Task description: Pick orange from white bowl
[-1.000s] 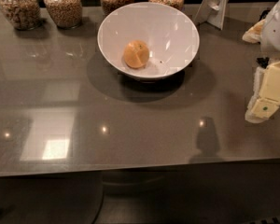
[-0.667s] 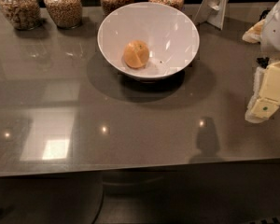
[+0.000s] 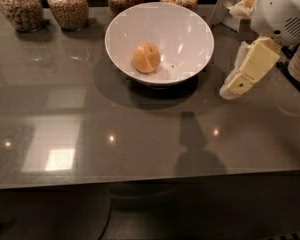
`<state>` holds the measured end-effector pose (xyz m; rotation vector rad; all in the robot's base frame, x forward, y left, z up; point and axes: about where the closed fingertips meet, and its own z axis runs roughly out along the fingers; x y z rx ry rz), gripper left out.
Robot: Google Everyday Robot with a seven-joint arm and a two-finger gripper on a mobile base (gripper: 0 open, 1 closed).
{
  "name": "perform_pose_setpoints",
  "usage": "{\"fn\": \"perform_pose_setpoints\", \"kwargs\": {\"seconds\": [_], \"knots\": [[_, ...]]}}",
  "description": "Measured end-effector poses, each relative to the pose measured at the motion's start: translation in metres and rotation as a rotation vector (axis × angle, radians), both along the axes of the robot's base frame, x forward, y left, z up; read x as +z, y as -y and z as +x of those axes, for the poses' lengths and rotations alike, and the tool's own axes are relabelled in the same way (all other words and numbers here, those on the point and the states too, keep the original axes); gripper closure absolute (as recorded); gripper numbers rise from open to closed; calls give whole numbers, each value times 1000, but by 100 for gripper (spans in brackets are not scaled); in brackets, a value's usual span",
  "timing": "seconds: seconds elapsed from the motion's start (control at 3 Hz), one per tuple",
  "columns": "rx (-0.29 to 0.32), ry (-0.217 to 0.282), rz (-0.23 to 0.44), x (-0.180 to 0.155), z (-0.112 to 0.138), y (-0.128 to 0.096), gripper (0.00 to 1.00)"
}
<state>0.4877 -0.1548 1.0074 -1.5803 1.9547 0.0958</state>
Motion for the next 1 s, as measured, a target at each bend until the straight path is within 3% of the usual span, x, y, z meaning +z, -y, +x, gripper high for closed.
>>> {"fn": "perform_pose_setpoints", "kwargs": {"seconds": [0.33, 0.67, 1.0], "knots": [[35, 35, 170, 17, 27, -37, 0], [35, 35, 170, 17, 27, -37, 0], [-4, 31, 228, 7, 39, -38, 0]]}}
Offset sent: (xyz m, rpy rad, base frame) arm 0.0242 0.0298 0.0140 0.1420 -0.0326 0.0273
